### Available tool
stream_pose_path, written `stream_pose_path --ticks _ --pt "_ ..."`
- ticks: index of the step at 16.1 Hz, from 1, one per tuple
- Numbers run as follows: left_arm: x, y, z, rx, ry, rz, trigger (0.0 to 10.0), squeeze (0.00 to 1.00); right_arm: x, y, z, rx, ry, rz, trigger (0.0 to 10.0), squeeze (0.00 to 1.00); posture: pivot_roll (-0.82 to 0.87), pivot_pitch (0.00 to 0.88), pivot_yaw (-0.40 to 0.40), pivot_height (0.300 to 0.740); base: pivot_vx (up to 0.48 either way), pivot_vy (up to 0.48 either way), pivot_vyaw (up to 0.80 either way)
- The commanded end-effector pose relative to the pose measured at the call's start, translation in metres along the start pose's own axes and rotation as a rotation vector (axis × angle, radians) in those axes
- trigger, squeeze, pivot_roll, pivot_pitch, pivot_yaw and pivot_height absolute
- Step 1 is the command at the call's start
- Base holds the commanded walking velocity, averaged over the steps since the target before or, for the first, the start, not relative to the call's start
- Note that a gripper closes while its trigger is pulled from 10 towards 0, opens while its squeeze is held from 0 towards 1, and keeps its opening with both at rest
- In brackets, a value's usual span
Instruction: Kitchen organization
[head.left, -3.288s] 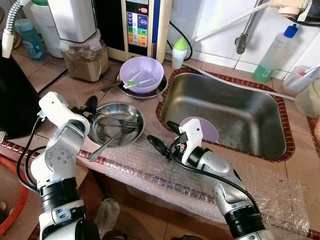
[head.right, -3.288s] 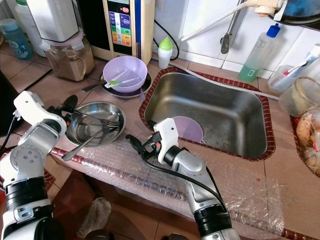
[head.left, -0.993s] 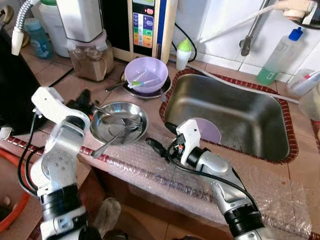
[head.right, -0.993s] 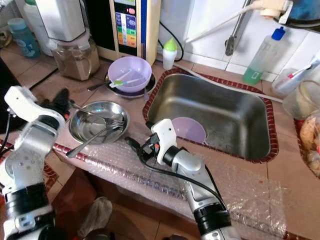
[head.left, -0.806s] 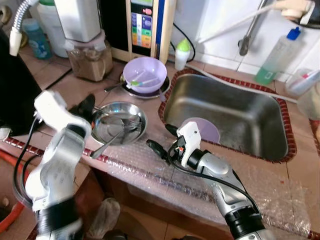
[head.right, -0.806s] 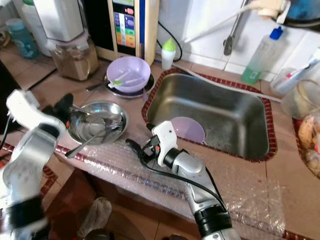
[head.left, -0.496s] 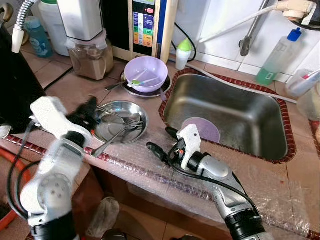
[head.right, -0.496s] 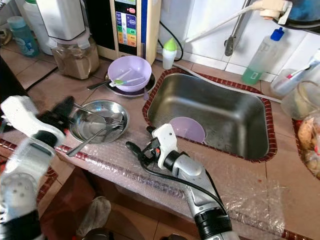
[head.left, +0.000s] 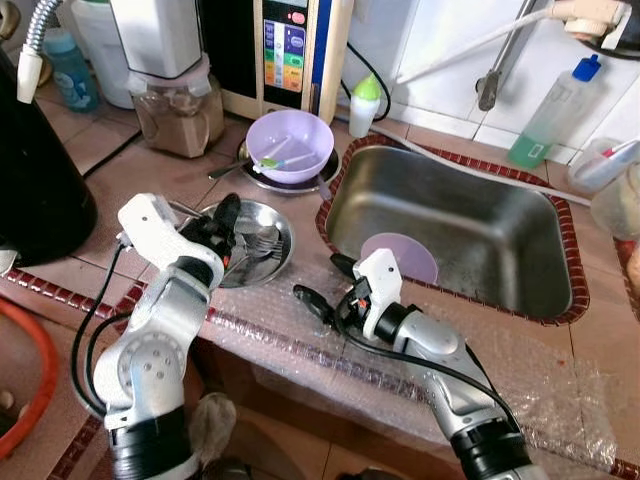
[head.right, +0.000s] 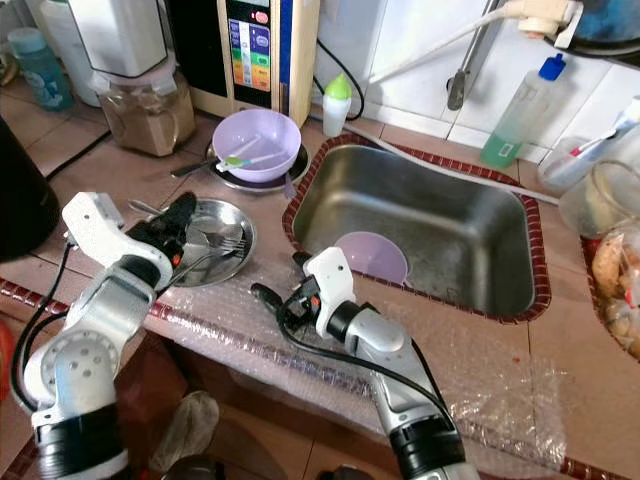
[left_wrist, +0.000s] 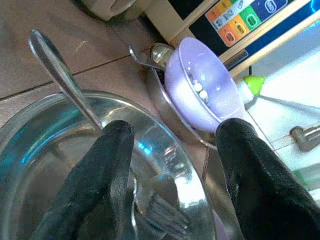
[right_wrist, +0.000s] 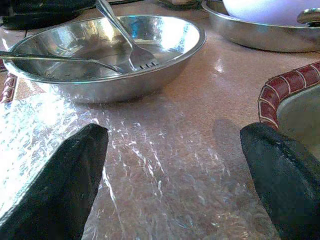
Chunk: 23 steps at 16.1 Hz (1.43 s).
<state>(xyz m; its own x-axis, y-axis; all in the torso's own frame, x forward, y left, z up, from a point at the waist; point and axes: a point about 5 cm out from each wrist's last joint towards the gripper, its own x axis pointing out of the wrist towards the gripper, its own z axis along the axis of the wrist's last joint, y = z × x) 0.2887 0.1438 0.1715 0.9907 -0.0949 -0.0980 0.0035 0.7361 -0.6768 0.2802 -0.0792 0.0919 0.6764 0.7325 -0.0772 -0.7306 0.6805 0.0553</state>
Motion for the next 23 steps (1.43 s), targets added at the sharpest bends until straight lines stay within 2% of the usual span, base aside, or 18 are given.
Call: stream_pose_path --ticks 1,2,4,5,6,8,12,13,16,17,18,19,21,23 --pt "0.002 -0.002 -0.004 -0.026 0.017 0.018 10.0 1.0 -0.003 -0.001 0.0 -0.01 0.009 -0.004 10.0 0.0 0.1 0.076 -0.066 0.74 0.0 0.0 0.0" --pt "0.004 0.003 -0.008 -0.002 0.047 0.061 10.0 1.0 -0.003 -0.001 0.0 -0.01 0.009 -0.008 10.0 0.0 0.1 0.076 -0.066 0.74 0.0 0.0 0.0" --pt "0.008 0.009 -0.012 -0.008 0.072 0.118 10.0 1.0 -0.003 -0.001 0.0 -0.009 0.008 -0.009 10.0 0.0 0.07 0.065 -0.052 0.74 0.0 0.0 0.0" --pt "0.011 0.011 -0.012 -0.014 0.076 0.136 10.0 0.13 -0.003 0.0 0.0 -0.008 0.007 -0.006 10.0 0.0 0.07 0.066 -0.049 0.74 0.0 0.0 0.0" --pt "0.017 0.011 -0.009 -0.019 0.071 0.147 10.0 0.0 -0.004 0.002 0.002 -0.001 -0.011 0.011 10.0 0.0 0.07 0.067 -0.049 0.74 0.0 0.0 0.0" --pt "0.024 0.01 -0.007 -0.012 0.084 0.151 10.0 0.0 -0.004 0.006 0.012 0.011 -0.078 0.038 10.0 0.0 0.06 0.068 -0.045 0.74 0.0 0.0 0.0" --pt "0.03 0.006 -0.001 -0.016 0.076 0.152 10.0 0.0 -0.004 0.002 0.011 -0.002 -0.066 0.013 10.0 0.0 0.06 0.065 -0.039 0.74 0.0 0.0 0.0" --pt "0.031 0.011 -0.003 -0.009 0.108 0.209 10.0 0.0 -0.004 0.003 0.011 -0.004 -0.064 0.014 10.0 0.0 0.06 0.064 -0.038 0.74 0.0 0.0 0.0" --pt "0.033 0.015 0.001 -0.034 0.105 0.266 10.0 0.0 -0.002 0.002 0.012 -0.005 -0.064 0.016 10.0 0.0 0.06 0.062 -0.037 0.74 0.0 0.0 0.0" --pt "0.033 0.013 0.004 -0.024 0.095 0.271 10.0 0.0 -0.002 0.002 0.013 -0.006 -0.065 0.016 10.0 0.0 0.06 0.062 -0.037 0.74 0.0 0.0 0.0" --pt "0.033 0.005 0.009 -0.022 0.084 0.234 10.0 0.0 -0.001 0.001 0.013 -0.007 -0.065 0.015 10.0 0.0 0.07 0.061 -0.037 0.74 0.0 0.0 0.0" --pt "0.034 0.005 0.01 -0.019 0.089 0.236 10.0 0.0 -0.001 0.001 0.013 -0.007 -0.063 0.015 10.0 0.0 0.07 0.061 -0.037 0.74 0.0 0.0 0.0" --pt "0.036 0.011 0.004 -0.035 0.117 0.272 10.0 0.0 -0.001 0.0 0.012 -0.008 -0.06 0.013 10.0 0.0 0.07 0.059 -0.036 0.74 0.0 0.0 0.0" --pt "0.038 0.018 -0.003 -0.041 0.159 0.302 0.0 0.0 0.0 0.001 0.013 -0.008 -0.06 0.013 10.0 0.0 0.06 0.059 -0.036 0.74 0.0 0.0 0.0"
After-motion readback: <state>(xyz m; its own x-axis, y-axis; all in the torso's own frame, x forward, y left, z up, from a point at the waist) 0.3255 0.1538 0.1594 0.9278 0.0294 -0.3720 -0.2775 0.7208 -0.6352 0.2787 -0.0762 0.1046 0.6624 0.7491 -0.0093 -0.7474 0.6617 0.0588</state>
